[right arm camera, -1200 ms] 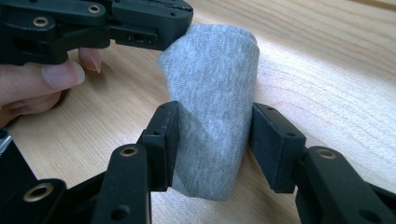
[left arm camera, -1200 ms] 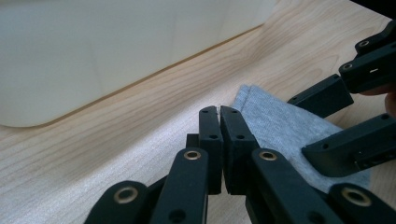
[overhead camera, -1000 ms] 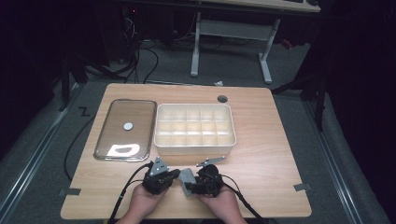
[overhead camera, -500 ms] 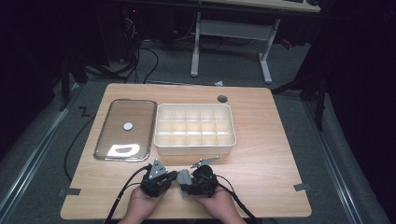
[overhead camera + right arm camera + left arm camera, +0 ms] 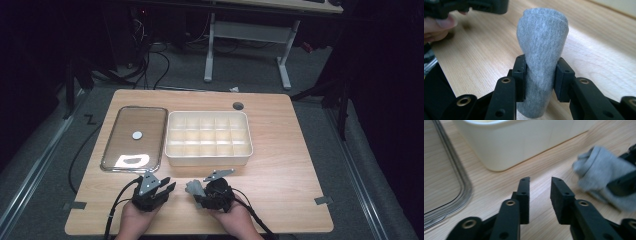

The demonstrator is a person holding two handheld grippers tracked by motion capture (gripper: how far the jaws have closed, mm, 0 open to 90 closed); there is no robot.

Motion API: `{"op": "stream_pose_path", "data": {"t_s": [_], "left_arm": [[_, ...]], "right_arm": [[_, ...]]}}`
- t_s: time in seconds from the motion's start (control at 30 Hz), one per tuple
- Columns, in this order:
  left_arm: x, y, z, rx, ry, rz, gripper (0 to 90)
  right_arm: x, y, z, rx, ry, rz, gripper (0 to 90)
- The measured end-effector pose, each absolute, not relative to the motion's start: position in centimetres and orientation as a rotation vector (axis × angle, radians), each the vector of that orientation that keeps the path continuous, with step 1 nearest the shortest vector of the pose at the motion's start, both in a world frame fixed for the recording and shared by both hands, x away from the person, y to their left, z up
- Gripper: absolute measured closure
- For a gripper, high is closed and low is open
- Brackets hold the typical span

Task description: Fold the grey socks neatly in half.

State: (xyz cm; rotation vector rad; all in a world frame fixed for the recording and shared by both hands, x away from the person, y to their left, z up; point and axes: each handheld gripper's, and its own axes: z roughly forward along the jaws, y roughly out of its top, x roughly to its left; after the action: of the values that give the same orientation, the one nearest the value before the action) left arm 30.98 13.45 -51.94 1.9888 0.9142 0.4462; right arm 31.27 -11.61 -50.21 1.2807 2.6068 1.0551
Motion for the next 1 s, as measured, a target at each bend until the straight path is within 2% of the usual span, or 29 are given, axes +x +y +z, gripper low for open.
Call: {"op": "stream_pose_path", "data": {"t_s": [0.2,0.37,0.53,1.0], "left_arm": [[30.3,16.3,-52.2,2.018,0.950,0.507,58.7],[30.6,17.8,-52.4,1.993,0.996,0.479,54.1],[30.8,17.8,-52.5,2.005,0.971,0.455,49.3],[31.1,17.8,-52.3,1.996,0.975,0.441,44.9]], "right_arm": [[31.4,-12.7,-49.9,1.291,2.597,1.051,68.2],[31.2,-13.4,-49.6,1.276,2.570,1.022,68.2],[31.2,-14.5,-49.1,1.278,2.536,1.009,68.2],[31.2,-17.9,-48.4,1.306,2.509,0.943,68.2]]}}
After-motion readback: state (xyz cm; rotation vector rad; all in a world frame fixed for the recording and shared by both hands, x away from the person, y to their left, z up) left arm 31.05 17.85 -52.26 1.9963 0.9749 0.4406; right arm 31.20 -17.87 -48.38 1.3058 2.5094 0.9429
